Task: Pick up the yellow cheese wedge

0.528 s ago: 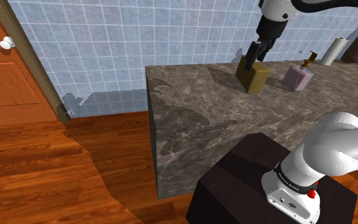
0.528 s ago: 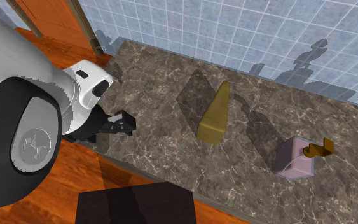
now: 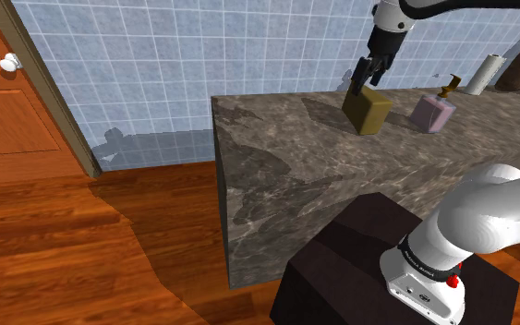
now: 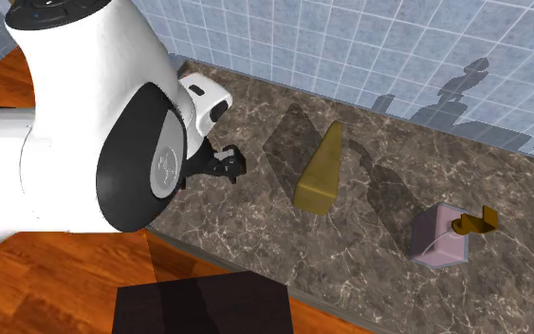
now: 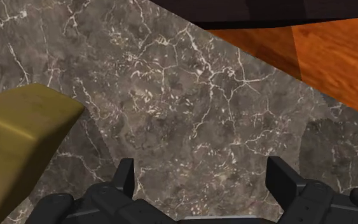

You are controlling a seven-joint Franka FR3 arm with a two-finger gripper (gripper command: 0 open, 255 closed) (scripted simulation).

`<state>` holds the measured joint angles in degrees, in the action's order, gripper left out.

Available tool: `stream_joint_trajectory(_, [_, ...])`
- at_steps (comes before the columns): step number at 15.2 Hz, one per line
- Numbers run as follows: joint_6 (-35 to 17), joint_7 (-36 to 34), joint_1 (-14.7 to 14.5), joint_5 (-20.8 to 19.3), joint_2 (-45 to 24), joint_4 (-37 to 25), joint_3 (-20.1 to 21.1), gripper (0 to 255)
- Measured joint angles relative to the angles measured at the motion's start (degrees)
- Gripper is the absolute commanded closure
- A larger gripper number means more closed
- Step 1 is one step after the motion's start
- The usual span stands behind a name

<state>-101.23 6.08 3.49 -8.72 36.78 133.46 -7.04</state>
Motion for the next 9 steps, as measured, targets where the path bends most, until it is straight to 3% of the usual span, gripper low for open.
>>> stream_joint_trajectory(9, [-6.6, 4.9, 3.1, 0.6, -15.1, -8.2, -8.8, 0])
